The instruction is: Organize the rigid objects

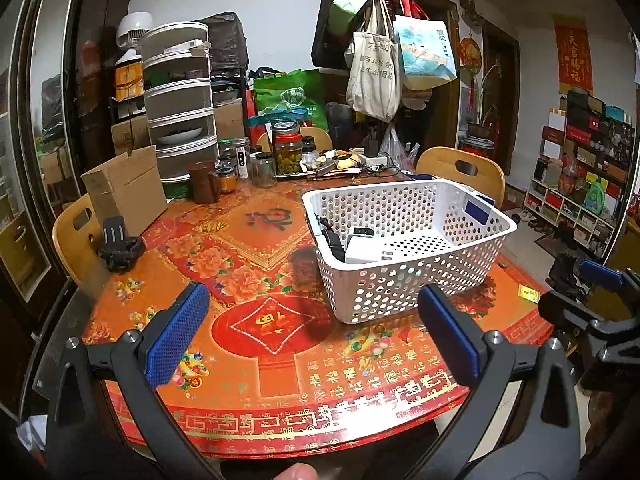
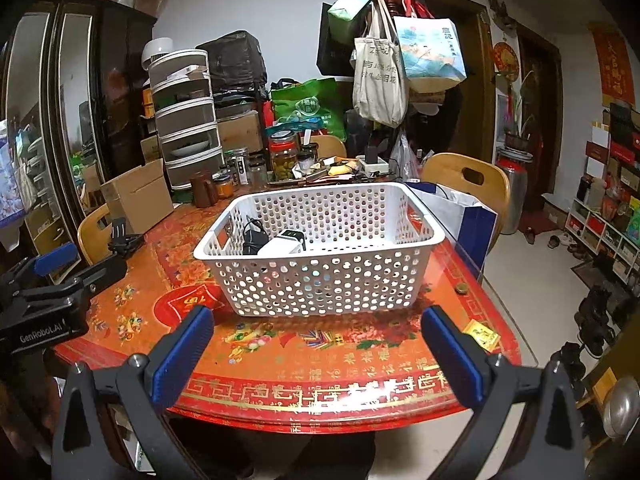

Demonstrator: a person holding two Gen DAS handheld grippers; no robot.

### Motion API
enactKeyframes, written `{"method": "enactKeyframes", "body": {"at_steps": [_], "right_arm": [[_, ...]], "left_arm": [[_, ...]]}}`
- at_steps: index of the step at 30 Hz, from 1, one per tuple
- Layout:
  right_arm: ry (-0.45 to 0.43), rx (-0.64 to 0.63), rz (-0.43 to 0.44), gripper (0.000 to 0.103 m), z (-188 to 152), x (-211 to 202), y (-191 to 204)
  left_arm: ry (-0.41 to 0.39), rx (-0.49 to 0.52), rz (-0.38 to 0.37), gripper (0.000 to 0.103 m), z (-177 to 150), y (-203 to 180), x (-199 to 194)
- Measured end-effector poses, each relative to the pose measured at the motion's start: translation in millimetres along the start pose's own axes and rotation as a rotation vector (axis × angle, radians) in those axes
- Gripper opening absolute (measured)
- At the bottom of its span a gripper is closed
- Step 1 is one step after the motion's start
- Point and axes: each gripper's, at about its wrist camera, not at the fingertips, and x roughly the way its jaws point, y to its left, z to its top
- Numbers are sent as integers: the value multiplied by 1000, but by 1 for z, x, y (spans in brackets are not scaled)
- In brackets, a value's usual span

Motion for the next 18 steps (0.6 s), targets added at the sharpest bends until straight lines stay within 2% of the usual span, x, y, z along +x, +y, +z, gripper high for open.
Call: {"method": "enactKeyframes", "body": {"at_steps": [18], "right_arm": [[-7,-3,5,103,1,-3,0]], "left_arm": [[20,5,2,103,-4,-8,5]]}}
